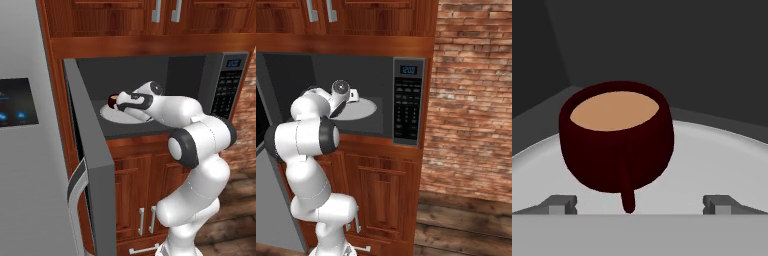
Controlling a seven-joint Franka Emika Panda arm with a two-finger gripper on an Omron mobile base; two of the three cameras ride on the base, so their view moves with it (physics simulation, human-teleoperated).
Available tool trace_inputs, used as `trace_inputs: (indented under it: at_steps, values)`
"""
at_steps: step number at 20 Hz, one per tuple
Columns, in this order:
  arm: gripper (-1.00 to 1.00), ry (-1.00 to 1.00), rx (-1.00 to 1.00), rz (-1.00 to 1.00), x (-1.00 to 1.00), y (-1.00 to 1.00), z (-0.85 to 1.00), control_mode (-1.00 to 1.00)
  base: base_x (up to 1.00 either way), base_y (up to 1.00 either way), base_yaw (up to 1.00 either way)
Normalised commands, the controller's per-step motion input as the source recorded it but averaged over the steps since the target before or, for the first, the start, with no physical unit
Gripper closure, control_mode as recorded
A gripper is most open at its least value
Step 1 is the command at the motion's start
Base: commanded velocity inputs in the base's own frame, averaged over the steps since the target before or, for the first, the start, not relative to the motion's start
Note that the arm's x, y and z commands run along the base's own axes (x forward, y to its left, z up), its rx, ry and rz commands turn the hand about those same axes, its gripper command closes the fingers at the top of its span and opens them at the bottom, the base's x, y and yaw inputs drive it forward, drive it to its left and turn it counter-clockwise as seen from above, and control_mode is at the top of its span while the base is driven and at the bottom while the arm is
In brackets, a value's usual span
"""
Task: Pick the cup of tea, navigate to the dining table, and place it on the saucer.
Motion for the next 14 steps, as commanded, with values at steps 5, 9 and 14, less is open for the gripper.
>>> trace_inputs:
  at_steps: [5,9,14]
  values:
    - [-1.0,0.0,0.0,0.0,0.0,0.06,0.0,-1.0,0.0,0.0,0.0]
    - [-1.0,0.0,0.0,0.0,0.01,0.0,0.0,-1.0,0.0,0.0,0.0]
    - [-1.0,0.0,0.0,0.0,0.13,0.0,0.0,-1.0,0.0,0.0,0.0]
